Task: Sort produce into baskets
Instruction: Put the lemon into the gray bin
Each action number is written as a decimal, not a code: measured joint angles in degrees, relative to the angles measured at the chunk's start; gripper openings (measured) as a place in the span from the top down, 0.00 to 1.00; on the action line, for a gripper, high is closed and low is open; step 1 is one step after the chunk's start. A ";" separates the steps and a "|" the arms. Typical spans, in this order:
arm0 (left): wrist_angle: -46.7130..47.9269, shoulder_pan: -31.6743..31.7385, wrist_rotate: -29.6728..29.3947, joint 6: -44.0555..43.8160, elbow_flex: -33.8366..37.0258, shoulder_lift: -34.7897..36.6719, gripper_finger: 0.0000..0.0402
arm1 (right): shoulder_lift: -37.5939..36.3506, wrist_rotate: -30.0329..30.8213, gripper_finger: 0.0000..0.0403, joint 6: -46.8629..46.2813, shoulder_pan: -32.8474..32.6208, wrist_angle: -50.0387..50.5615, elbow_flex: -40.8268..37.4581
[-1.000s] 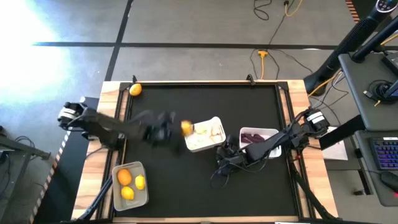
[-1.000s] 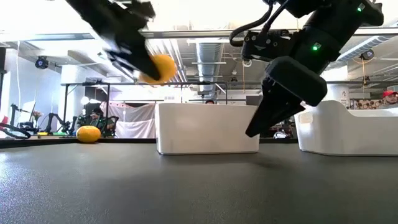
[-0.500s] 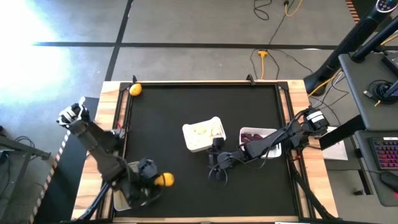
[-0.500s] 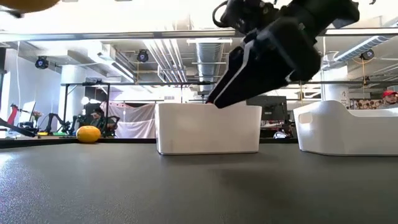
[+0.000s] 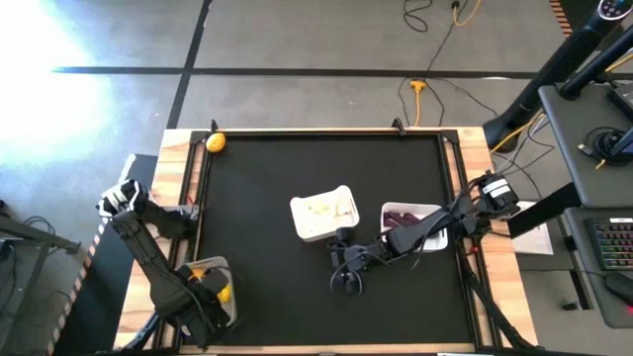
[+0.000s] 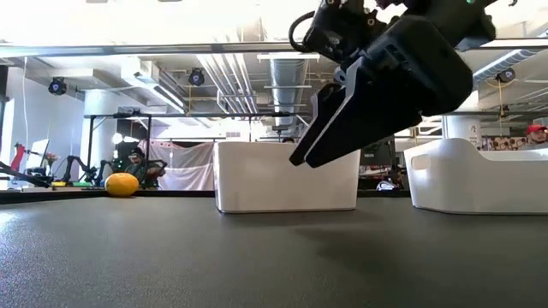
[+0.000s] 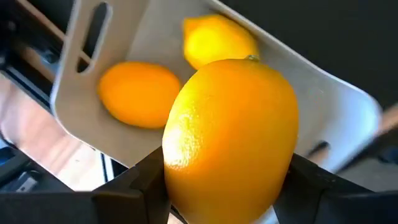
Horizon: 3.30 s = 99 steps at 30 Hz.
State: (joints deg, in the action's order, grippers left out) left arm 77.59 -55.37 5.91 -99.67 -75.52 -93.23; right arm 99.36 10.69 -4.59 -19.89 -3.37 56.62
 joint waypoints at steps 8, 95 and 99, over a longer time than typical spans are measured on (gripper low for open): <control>0.36 0.28 0.36 -0.95 7.07 1.20 0.52 | 0.10 3.49 0.19 -4.40 -8.06 -0.07 -0.02; -18.64 113.56 -29.45 86.00 5.09 -4.94 0.26 | -0.25 -3.77 0.19 12.73 11.01 -3.81 0.00; -18.18 114.51 -28.66 87.13 3.23 -9.01 0.27 | -0.22 -3.84 0.19 13.50 11.84 -3.89 0.00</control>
State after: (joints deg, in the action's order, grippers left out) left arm 59.41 59.13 -22.75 -12.53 -72.29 -102.24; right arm 99.13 6.85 8.91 -8.05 -7.27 56.62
